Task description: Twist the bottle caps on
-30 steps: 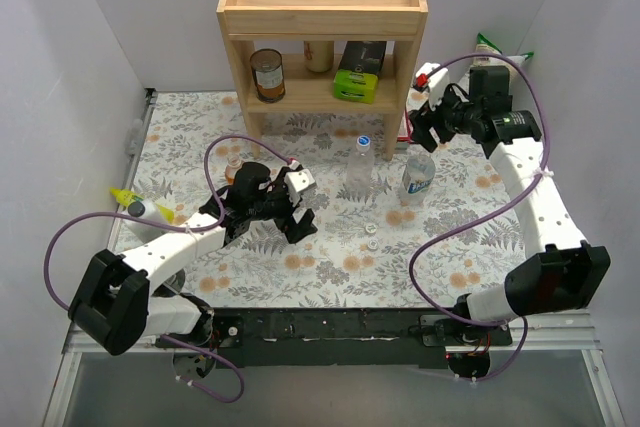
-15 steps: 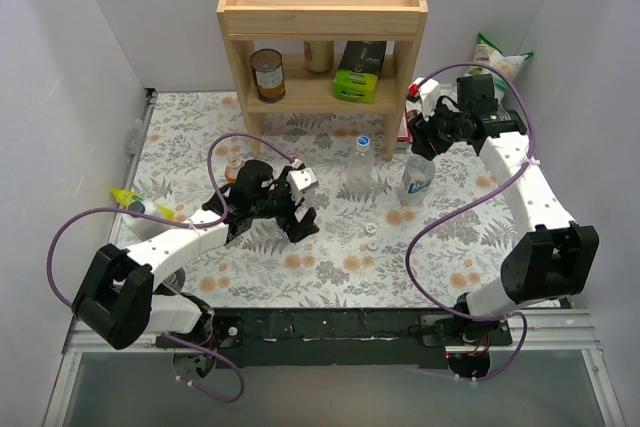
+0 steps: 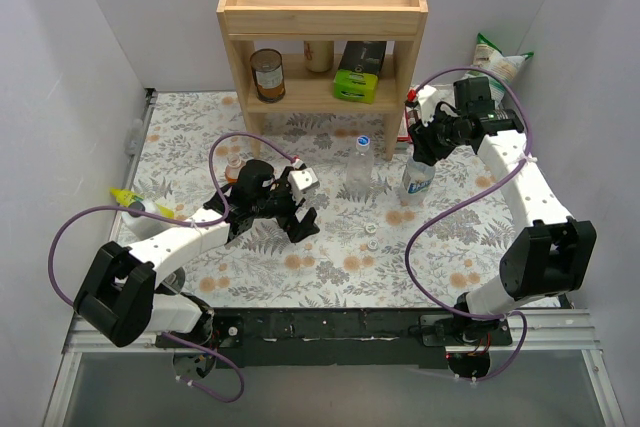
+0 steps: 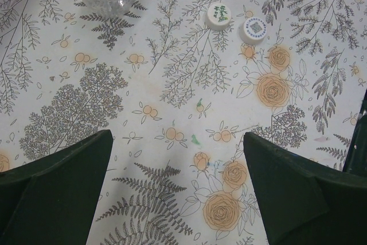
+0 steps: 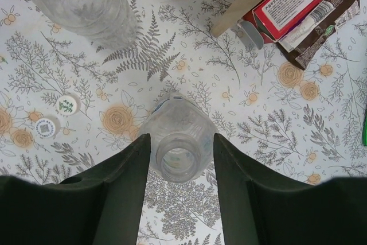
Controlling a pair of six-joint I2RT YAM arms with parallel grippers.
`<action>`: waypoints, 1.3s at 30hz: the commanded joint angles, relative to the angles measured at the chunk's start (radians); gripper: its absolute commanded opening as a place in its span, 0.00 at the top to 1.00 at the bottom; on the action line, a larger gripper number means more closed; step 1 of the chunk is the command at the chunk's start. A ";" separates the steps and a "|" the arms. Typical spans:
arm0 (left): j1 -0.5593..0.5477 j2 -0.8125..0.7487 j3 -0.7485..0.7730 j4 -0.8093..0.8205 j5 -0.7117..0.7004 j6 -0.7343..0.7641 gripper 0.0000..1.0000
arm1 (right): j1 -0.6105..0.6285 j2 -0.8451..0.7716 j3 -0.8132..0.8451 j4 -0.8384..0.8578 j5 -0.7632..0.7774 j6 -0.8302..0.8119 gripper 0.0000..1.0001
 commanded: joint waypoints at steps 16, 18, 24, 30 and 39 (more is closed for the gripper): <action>0.004 -0.002 0.020 0.021 0.023 0.010 0.02 | -0.017 -0.035 -0.029 -0.022 0.011 -0.003 0.54; 0.004 -0.001 0.020 0.021 0.026 0.010 0.02 | -0.020 -0.040 -0.034 -0.024 0.009 -0.006 0.58; 0.004 0.007 0.035 0.056 0.039 0.026 0.02 | -0.021 -0.078 -0.029 -0.053 -0.058 -0.030 0.89; -0.009 0.123 0.210 0.149 0.186 -0.009 0.02 | -0.021 -0.158 0.069 -0.262 -0.262 -0.173 0.96; -0.097 0.275 0.338 0.239 0.272 -0.043 0.02 | -0.020 -0.244 0.048 -0.335 -0.436 -0.096 0.99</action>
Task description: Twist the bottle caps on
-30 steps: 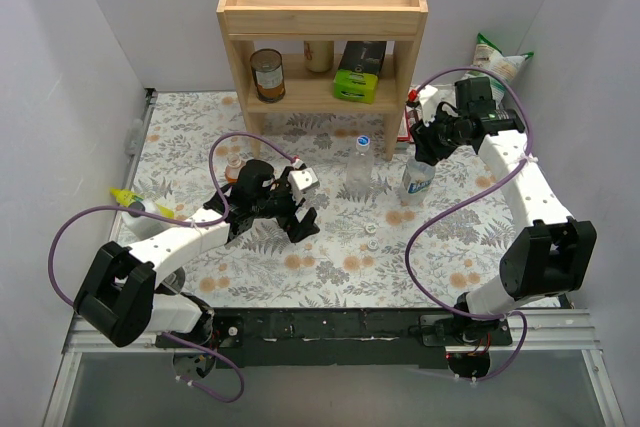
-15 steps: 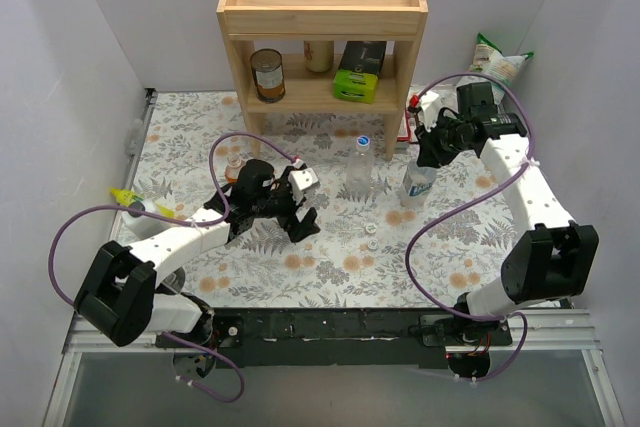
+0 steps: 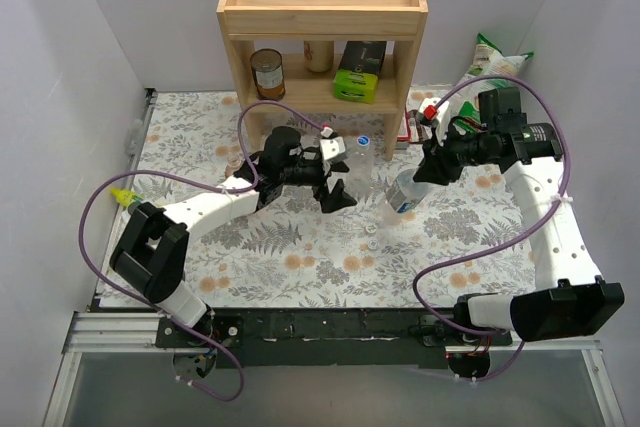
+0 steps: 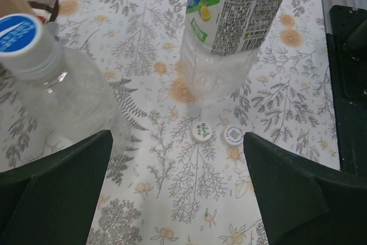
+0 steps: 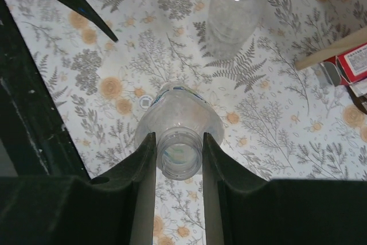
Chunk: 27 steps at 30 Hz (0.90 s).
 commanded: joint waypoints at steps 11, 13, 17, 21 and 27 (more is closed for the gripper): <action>-0.196 -0.018 -0.034 0.104 -0.091 -0.023 0.02 | -0.001 -0.101 -0.123 0.215 -0.184 0.436 0.99; -0.224 -0.011 -0.035 0.105 -0.140 -0.026 0.02 | -0.001 -0.100 -0.131 0.229 -0.199 0.471 0.99; -0.259 0.010 -0.023 0.107 -0.199 -0.035 0.02 | 0.000 -0.101 -0.131 0.249 -0.230 0.504 0.99; -0.275 0.021 -0.011 0.107 -0.231 -0.031 0.05 | 0.000 -0.106 -0.128 0.249 -0.234 0.508 0.99; -0.273 0.035 0.012 0.072 -0.214 -0.017 0.25 | 0.002 -0.119 -0.157 0.258 -0.259 0.527 0.99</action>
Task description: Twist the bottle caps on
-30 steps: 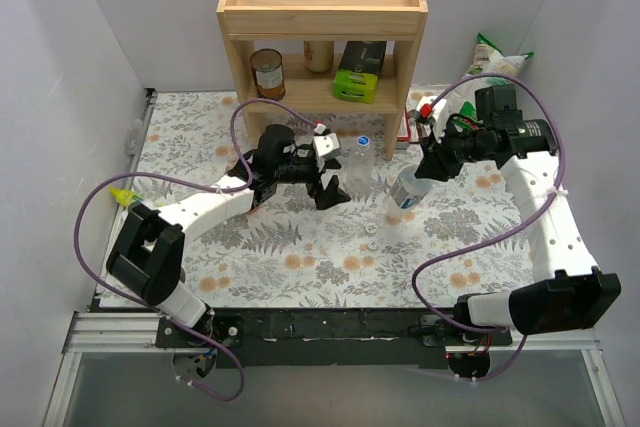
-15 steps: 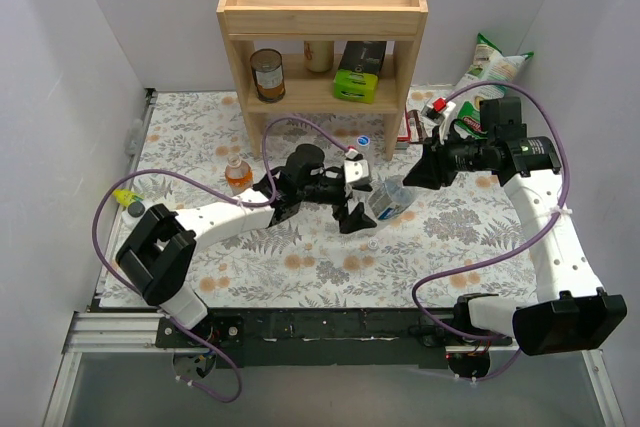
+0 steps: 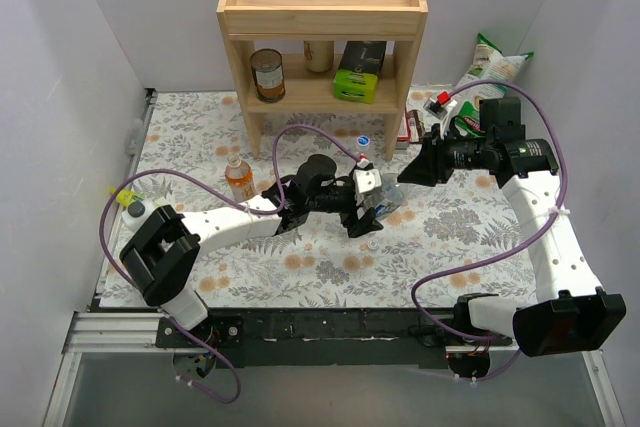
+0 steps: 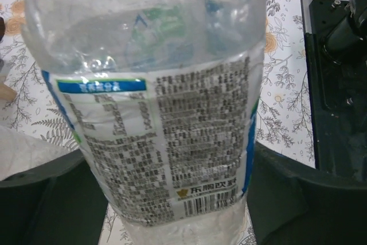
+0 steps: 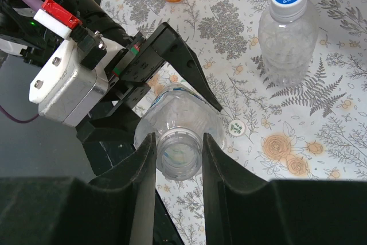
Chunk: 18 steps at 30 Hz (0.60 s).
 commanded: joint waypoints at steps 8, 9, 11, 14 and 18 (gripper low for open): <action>0.007 -0.036 0.014 -0.040 0.014 0.017 0.60 | 0.005 -0.047 0.026 -0.060 -0.096 -0.145 0.33; 0.018 -0.050 0.010 -0.050 0.025 0.016 0.63 | 0.006 -0.049 0.107 -0.062 -0.077 -0.157 0.23; 0.068 -0.099 0.001 -0.084 0.077 0.005 0.73 | 0.005 -0.054 0.205 -0.046 -0.050 -0.194 0.04; 0.154 -0.188 -0.019 -0.149 0.150 0.009 0.88 | 0.005 -0.061 0.317 0.030 0.002 -0.176 0.02; 0.248 -0.345 -0.052 -0.250 0.218 0.065 1.00 | 0.006 0.024 0.431 -0.076 -0.001 -0.223 0.10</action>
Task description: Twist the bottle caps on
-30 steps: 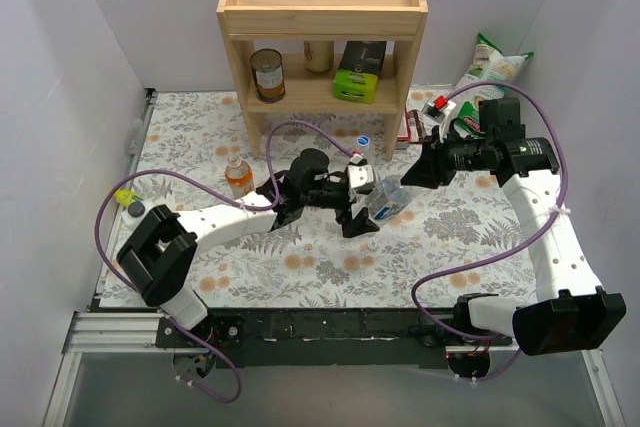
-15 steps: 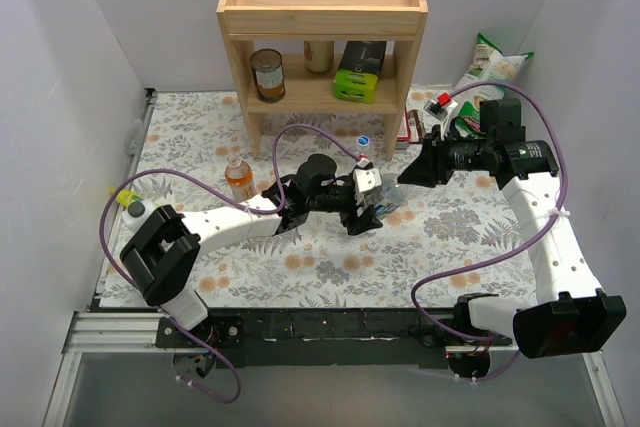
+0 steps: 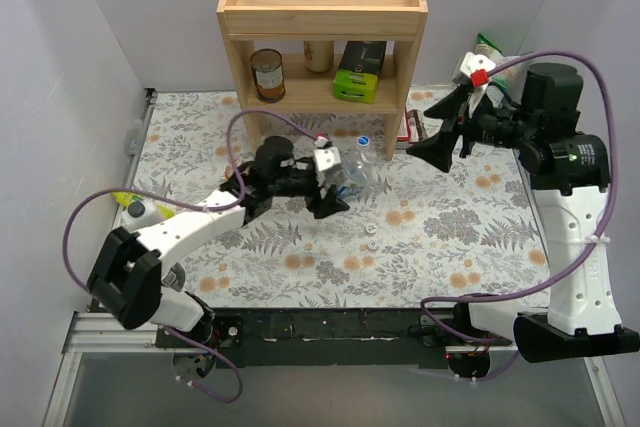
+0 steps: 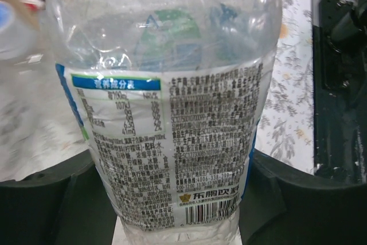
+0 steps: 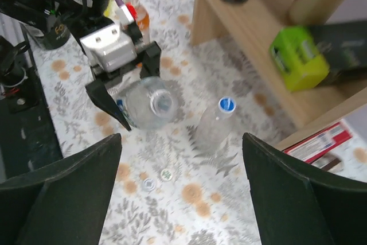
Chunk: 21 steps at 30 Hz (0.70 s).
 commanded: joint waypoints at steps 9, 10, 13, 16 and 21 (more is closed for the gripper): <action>0.202 -0.481 -0.165 -0.085 0.113 -0.141 1.00 | 0.349 0.132 -0.231 -0.263 0.285 -0.599 0.32; 0.219 -0.504 -0.176 -0.099 0.111 -0.147 1.00 | 0.404 0.121 -0.277 -0.187 0.299 -0.620 0.32; 0.278 -0.532 -0.173 -0.154 0.154 -0.134 1.00 | 0.502 0.109 -0.431 -0.102 0.341 -0.668 0.38; 0.336 -0.544 -0.168 -0.151 0.167 -0.166 1.00 | 0.567 0.124 -0.537 -0.021 0.362 -0.700 0.42; 0.388 -0.549 -0.205 -0.104 0.185 -0.207 1.00 | 0.633 0.172 -0.638 0.096 0.430 -0.771 0.46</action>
